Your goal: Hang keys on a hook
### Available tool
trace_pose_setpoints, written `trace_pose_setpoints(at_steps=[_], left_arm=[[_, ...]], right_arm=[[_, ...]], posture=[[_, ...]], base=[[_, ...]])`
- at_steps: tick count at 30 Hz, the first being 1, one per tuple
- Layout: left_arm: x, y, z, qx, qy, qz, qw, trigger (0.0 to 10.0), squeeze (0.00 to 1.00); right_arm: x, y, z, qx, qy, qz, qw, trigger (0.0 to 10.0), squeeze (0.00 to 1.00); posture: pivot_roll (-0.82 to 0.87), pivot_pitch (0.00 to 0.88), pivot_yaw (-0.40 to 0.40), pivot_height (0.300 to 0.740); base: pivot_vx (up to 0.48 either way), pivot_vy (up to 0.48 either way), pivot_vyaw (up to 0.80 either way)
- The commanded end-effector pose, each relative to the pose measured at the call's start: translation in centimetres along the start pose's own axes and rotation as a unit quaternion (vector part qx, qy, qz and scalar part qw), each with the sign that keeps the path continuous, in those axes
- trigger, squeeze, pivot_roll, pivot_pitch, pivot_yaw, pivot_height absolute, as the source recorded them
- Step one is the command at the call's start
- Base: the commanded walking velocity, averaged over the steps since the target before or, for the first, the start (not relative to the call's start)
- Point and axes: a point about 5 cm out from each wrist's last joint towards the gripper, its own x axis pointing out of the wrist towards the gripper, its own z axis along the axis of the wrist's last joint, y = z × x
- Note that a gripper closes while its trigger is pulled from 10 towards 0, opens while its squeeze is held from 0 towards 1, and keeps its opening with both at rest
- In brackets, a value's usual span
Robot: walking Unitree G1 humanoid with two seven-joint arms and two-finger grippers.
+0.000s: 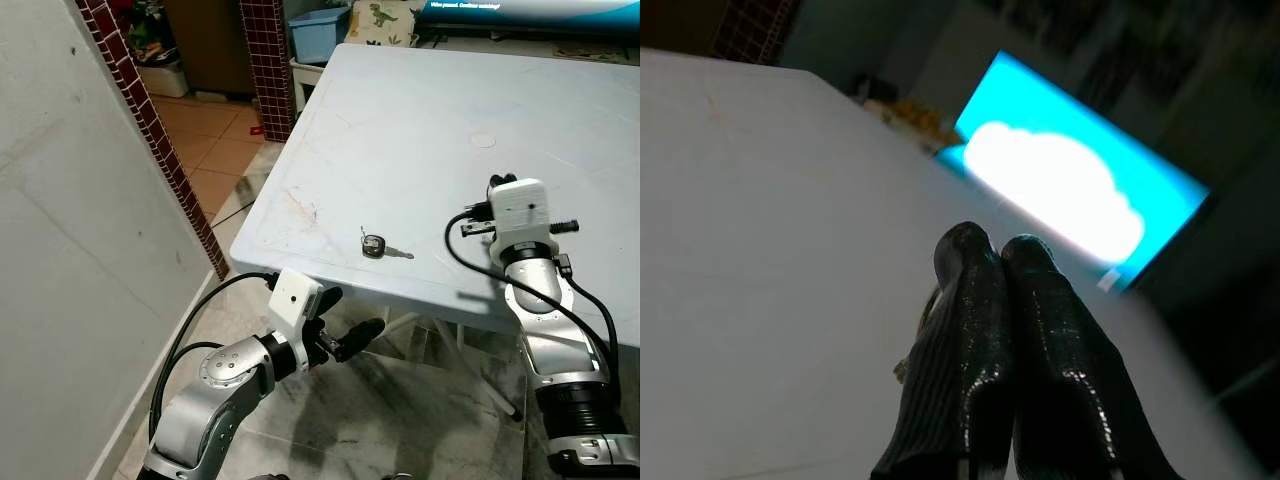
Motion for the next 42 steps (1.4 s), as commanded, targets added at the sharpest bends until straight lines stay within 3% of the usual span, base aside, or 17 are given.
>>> trace_pose_setpoints(at_steps=[1, 5, 7, 9, 10, 11, 16, 17, 18, 25, 27, 33, 42], left_arm=[[-0.1, 0.3, 0.0, 0.008, 0.003, 0.010, 1.000, 10.0, 0.00], [0.0, 0.3, -0.1, 0.009, 0.004, 0.009, 1.000, 10.0, 0.00], [0.0, 0.4, -0.1, 0.010, 0.004, 0.011, 1.000, 10.0, 0.00], [0.1, 0.4, -0.1, 0.011, 0.005, 0.011, 1.000, 10.0, 0.00], [0.1, 0.4, -0.1, 0.012, 0.006, 0.011, 1.000, 10.0, 0.00], [0.1, 0.4, -0.2, 0.013, 0.007, 0.011, 1.000, 10.0, 0.00], [0.1, 0.4, -0.2, 0.014, 0.008, 0.009, 1.000, 10.0, 0.00], [0.1, 0.3, -0.2, 0.014, 0.008, 0.009, 1.000, 10.0, 0.00], [0.1, 0.3, -0.2, 0.014, 0.008, 0.009, 1.000, 10.0, 0.00], [0.1, 0.3, -0.2, 0.015, 0.010, 0.009, 1.000, 10.0, 0.00], [0.1, 0.3, -0.2, 0.016, 0.010, 0.009, 1.000, 10.0, 0.00], [0.1, 0.2, -0.3, 0.017, 0.011, 0.009, 1.000, 10.0, 0.00], [0.2, 0.2, -0.4, 0.020, 0.014, 0.006, 1.000, 10.0, 0.00]], right_arm=[[0.1, 0.5, 1.5, -0.051, -0.045, 0.013, 0.998, 10.0, 0.00], [0.0, 1.0, 0.6, -0.014, -0.005, 0.027, 1.000, 10.0, 0.00], [-0.1, 0.8, -1.2, 0.040, 0.061, 0.020, 0.997, 10.0, 0.00], [-0.2, 0.9, -2.0, 0.065, 0.093, 0.025, 0.993, 10.0, 0.00], [-0.4, 1.4, -3.0, 0.115, 0.141, 0.039, 0.983, 10.0, 0.00], [-0.5, 1.6, -3.2, 0.135, 0.155, 0.041, 0.978, 10.0, 0.00], [-0.9, 1.8, -3.7, 0.189, 0.185, 0.041, 0.964, 10.0, 0.00], [-1.0, 1.8, -3.7, 0.198, 0.187, 0.039, 0.961, 10.0, 0.22], [-1.1, 1.7, -3.7, 0.208, 0.189, 0.037, 0.959, 10.0, 1.00], [-0.9, 1.5, -3.0, 0.227, 0.168, 0.035, 0.959, 10.0, 1.00], [-0.9, 1.3, -2.7, 0.207, 0.159, 0.028, 0.965, 10.0, 1.00], [-1.3, 1.3, -3.1, 0.206, 0.172, 0.022, 0.963, 10.0, 1.00], [-2.4, 3.2, -3.4, 0.205, 0.201, 0.070, 0.955, 10.0, 1.00]], posture=[[-0.07, 0.120, 0.079, 0.740], [-0.07, 0.117, 0.078, 0.740], [-0.07, 0.115, 0.078, 0.740], [-0.07, 0.115, 0.078, 0.740], [-0.07, 0.116, 0.079, 0.740], [-0.07, 0.116, 0.079, 0.740], [-0.07, 0.118, 0.080, 0.740], [-0.07, 0.118, 0.080, 0.740], [-0.07, 0.118, 0.080, 0.740], [-0.07, 0.118, 0.080, 0.740], [-0.07, 0.120, 0.079, 0.740], [-0.07, 0.119, 0.078, 0.740], [-0.07, 0.113, 0.076, 0.740]], base=[[0.000, 0.000, 0.00], [0.000, 0.000, 0.00], [0.000, 0.000, 0.00], [0.000, 0.000, 0.00], [0.000, 0.000, 0.00], [0.000, 0.000, 0.00], [0.000, 0.000, 0.00], [0.000, 0.000, 0.00], [0.000, 0.000, 0.00], [0.000, 0.000, 0.00], [0.000, 0.000, 0.00], [0.000, 0.000, 0.00], [0.000, 0.000, 0.00]])
